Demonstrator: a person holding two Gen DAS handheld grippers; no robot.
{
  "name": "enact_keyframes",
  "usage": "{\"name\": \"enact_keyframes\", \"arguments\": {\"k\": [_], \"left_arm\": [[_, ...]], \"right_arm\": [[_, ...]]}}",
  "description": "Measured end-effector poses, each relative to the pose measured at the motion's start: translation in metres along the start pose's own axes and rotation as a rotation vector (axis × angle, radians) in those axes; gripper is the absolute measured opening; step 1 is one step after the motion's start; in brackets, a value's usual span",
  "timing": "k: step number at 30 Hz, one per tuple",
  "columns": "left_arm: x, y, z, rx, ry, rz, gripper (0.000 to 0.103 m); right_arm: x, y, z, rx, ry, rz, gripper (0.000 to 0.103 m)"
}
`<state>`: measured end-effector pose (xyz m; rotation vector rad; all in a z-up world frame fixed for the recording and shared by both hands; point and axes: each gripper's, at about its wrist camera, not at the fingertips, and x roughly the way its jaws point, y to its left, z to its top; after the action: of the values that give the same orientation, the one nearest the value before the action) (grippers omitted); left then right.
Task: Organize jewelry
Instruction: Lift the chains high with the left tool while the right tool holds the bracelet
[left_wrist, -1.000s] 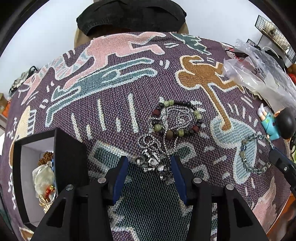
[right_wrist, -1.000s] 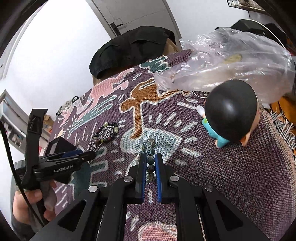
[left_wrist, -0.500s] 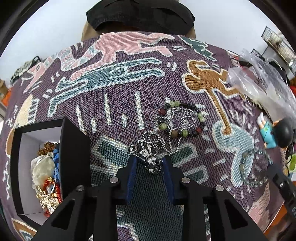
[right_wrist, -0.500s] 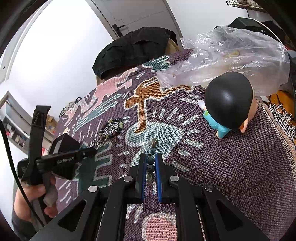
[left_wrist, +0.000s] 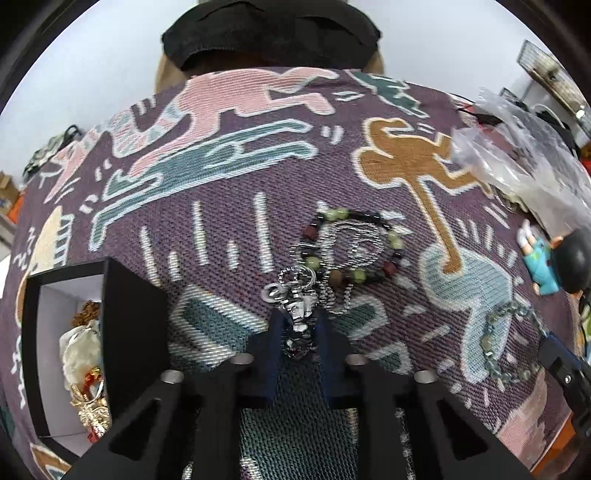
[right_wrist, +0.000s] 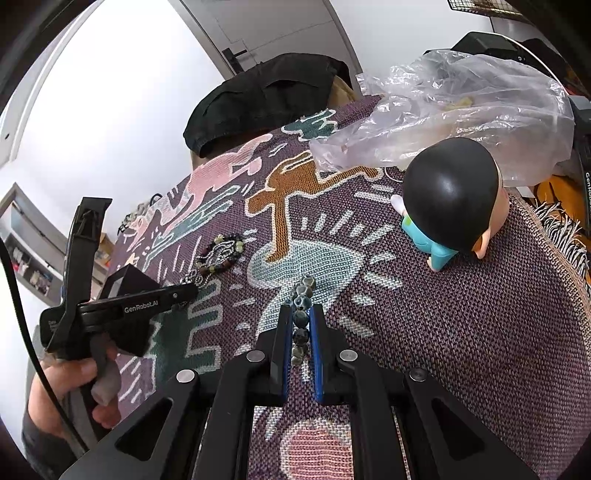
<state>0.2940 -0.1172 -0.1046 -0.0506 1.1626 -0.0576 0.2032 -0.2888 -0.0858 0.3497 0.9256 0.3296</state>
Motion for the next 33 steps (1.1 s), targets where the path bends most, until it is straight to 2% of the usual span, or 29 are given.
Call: {"name": "enact_keyframes", "arguments": {"k": [4,10,26,33], "left_arm": [[-0.002,-0.001,0.0,0.011,0.006,-0.039,0.015],[-0.023,-0.003,-0.001,0.033,-0.035,-0.069,0.015],[-0.139,0.01,0.015,0.054,-0.249,-0.131,0.015],[-0.177,0.019,0.021,0.054,-0.313,-0.14,0.015]], "right_arm": [[-0.001,0.0,0.0,0.001,-0.002,-0.001,0.01],[-0.007,0.003,0.003,0.0,-0.015,0.001,0.01],[-0.048,0.051,0.026,-0.099,-0.114,0.034,0.01],[-0.06,0.071,0.033,-0.13,-0.137,0.042,0.01]]}}
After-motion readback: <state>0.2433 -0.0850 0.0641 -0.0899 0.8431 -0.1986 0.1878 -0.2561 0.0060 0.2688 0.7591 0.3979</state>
